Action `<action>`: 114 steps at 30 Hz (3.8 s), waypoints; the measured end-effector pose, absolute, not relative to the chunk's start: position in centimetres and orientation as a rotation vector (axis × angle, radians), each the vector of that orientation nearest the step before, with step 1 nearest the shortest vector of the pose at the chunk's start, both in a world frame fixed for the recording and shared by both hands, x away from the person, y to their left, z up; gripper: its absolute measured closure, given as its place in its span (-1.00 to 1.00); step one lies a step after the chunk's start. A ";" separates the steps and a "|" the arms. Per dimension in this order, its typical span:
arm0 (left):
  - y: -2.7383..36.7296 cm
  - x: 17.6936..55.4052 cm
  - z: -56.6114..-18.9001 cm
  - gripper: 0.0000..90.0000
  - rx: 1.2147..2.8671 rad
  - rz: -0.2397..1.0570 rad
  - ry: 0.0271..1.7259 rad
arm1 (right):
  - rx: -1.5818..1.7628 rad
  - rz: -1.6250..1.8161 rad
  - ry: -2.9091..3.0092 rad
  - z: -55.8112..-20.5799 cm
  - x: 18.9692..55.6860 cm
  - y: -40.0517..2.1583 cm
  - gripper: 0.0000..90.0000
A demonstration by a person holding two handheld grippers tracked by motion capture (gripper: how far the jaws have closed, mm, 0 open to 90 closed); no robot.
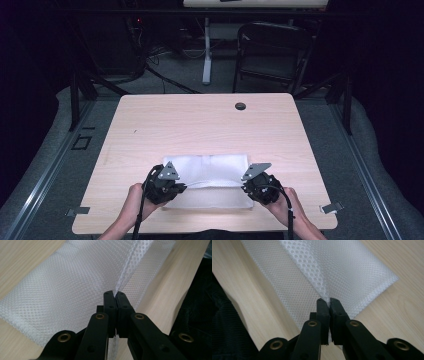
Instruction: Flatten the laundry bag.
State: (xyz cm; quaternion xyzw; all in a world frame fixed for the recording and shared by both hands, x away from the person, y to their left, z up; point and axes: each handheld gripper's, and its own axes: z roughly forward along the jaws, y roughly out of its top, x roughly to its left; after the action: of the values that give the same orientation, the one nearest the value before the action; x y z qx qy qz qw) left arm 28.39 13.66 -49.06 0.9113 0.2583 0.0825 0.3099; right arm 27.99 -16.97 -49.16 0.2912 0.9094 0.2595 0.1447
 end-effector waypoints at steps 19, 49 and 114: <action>13.2 28.9 -45.9 0.98 2.417 0.325 0.625 | 0.872 0.817 2.548 -45.3 27.7 -18.1 0.94; 15.9 30.4 -46.4 -0.16 2.326 0.313 0.680 | 0.961 0.922 2.501 -42.8 32.3 -18.1 0.95; 15.3 40.0 -45.7 0.93 2.290 0.465 0.856 | 1.121 0.930 2.359 -45.9 40.6 -18.8 0.90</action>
State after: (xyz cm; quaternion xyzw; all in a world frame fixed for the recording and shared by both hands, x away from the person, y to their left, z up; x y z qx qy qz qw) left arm 39.99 15.33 -45.67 0.8716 0.3259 0.1768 0.3208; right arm 40.59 -18.76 -45.85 0.3974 0.8364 0.3298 0.1835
